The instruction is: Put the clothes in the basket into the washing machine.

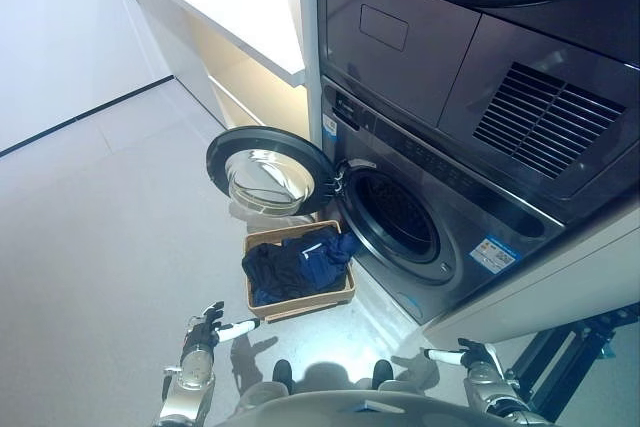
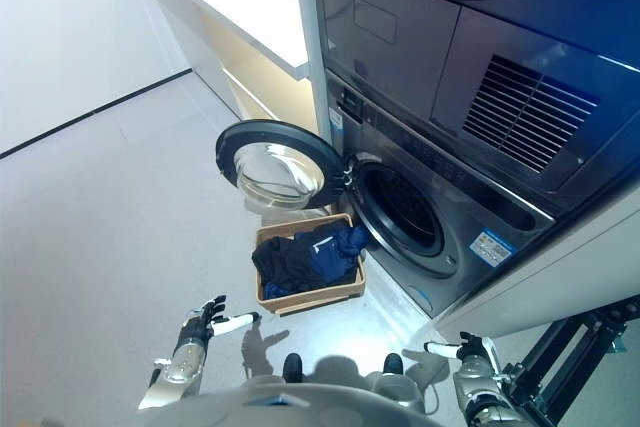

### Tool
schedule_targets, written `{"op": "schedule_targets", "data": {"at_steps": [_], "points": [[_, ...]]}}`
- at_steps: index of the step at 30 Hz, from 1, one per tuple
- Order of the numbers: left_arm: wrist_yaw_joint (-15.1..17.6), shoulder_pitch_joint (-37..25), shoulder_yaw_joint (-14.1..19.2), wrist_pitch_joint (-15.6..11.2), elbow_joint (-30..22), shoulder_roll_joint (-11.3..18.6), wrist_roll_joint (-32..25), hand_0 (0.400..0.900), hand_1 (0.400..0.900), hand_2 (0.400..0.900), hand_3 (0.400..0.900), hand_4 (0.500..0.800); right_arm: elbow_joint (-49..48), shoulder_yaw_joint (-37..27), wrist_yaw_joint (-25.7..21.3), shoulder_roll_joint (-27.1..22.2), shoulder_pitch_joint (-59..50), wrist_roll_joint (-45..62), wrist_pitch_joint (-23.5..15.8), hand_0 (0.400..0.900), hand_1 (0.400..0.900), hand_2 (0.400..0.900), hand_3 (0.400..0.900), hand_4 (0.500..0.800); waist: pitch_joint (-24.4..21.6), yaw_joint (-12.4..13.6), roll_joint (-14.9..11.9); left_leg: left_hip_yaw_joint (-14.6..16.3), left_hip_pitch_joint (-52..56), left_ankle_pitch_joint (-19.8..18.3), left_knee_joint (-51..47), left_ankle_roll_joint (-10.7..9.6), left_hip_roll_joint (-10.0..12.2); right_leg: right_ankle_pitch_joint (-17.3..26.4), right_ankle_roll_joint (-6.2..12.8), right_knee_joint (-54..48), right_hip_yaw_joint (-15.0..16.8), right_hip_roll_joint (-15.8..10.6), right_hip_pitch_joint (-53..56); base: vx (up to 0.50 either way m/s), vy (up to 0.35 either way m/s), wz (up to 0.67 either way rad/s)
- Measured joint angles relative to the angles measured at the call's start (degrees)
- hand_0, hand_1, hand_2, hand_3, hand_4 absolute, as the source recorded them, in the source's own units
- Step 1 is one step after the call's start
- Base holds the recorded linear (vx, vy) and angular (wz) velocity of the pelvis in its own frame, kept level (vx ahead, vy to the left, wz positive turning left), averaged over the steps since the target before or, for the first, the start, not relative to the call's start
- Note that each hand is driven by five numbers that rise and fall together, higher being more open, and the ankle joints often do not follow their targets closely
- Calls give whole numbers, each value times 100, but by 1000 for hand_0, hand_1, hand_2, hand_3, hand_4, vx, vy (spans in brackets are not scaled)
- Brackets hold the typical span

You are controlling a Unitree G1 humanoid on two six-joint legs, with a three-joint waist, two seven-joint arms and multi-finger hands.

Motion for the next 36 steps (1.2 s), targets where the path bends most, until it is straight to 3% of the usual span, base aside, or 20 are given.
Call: {"op": "schedule_targets", "data": {"at_steps": [16, 22, 32, 36], "points": [[-108, -12, -2, -1, 10, -2, 0, 900, 900, 900, 900, 800, 0, 146, 0, -4, -15, -5, 1, 900, 900, 900, 900, 800, 17, -2, 28, -13, -42, -3, 0, -4, 0, -6, 6, 0, -13, -2, -26, 0, 0, 0], [-103, -20, -5, -14, 10, -3, 0, 900, 900, 900, 900, 800, -334, 454, -41, -127, -119, -537, 128, 900, 900, 900, 900, 800, 95, 14, 81, -6, -240, 14, 5, -5, -6, 7, -8, 0, -22, -3, -228, -47, 7, 1], [-42, -347, -119, -159, -137, 22, -5, 900, 900, 900, 900, 800, -858, 1576, -52, -698, -1414, -1596, 112, 900, 900, 900, 900, 800, 738, 264, 116, -166, -886, 143, 182, -52, -43, 99, -24, 5, -184, 2, -728, -79, 2, 9], [20, -410, -306, -301, -642, 69, -174, 900, 900, 900, 900, 800, -829, 2022, -90, -826, -2412, -1851, 86, 900, 900, 900, 900, 800, 1177, 538, 165, -271, -1196, 169, 291, -71, -75, 121, -34, 29, -278, -3, -926, -57, 3, 16]]}}
